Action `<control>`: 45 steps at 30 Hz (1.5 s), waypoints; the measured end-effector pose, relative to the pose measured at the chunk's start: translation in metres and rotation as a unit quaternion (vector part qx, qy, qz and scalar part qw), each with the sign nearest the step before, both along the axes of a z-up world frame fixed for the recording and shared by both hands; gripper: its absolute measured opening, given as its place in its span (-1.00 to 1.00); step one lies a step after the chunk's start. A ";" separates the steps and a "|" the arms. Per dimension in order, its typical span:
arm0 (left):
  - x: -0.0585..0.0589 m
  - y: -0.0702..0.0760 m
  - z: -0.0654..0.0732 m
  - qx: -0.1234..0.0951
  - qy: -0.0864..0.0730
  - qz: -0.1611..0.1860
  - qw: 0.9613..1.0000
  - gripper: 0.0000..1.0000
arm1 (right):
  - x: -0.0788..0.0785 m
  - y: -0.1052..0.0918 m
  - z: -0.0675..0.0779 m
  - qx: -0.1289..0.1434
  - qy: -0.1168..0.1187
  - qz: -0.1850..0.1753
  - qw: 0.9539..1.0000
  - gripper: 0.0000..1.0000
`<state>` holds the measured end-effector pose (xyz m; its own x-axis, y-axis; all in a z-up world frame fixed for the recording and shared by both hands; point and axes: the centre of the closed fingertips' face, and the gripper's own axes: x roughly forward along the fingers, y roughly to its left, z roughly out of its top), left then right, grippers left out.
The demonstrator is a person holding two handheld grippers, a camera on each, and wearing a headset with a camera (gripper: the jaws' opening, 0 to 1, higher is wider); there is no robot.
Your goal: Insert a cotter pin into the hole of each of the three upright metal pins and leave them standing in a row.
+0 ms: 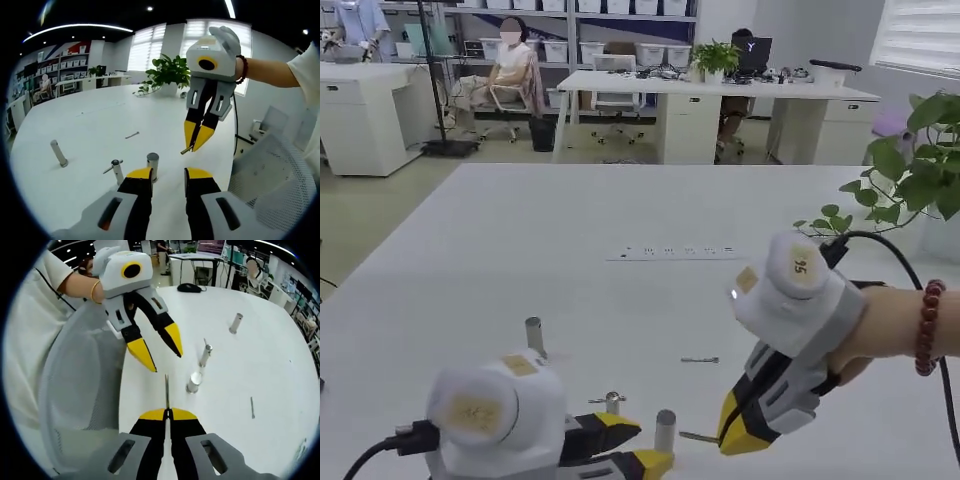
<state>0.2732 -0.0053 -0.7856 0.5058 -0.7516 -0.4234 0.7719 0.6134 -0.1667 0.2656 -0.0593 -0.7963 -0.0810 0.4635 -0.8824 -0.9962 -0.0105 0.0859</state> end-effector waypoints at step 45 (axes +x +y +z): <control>0.042 -0.019 -0.050 0.082 -0.016 0.023 0.996 -0.69 | 0.038 -0.008 -0.032 -0.079 -0.008 -0.017 0.997 -0.93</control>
<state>0.3149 -0.0246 -0.8360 0.5539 -0.6489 -0.5216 0.7451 0.6659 -0.0372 0.3040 -0.0673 -0.8278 -0.0525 0.3209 -0.9457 -0.9971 0.0347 0.0672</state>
